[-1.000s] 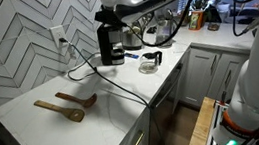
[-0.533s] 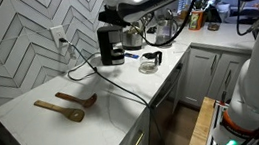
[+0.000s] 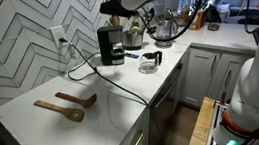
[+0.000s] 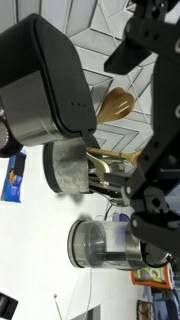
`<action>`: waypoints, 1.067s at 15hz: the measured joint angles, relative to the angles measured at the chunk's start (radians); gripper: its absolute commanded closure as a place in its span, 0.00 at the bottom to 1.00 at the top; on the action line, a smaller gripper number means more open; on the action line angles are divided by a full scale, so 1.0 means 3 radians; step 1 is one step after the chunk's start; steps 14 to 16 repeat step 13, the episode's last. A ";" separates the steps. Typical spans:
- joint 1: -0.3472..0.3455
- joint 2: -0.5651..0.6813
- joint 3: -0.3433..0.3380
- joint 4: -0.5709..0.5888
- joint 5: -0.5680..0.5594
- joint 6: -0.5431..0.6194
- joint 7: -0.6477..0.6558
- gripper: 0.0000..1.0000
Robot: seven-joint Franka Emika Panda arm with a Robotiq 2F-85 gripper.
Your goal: Close the coffeemaker chamber
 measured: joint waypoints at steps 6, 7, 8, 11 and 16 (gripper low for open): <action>-0.0005 -0.0230 0.0000 -0.0156 0.0488 -0.0001 -0.1025 0.00; -0.0006 -0.0262 0.0002 -0.0193 0.0499 -0.0001 -0.1157 0.00; -0.0007 -0.0288 0.0003 -0.0228 0.0504 -0.0001 -0.1241 0.00; -0.0008 -0.0323 0.0006 -0.0275 0.0507 -0.0001 -0.1308 0.00; -0.0008 -0.0328 0.0007 -0.0285 0.0507 -0.0001 -0.1313 0.00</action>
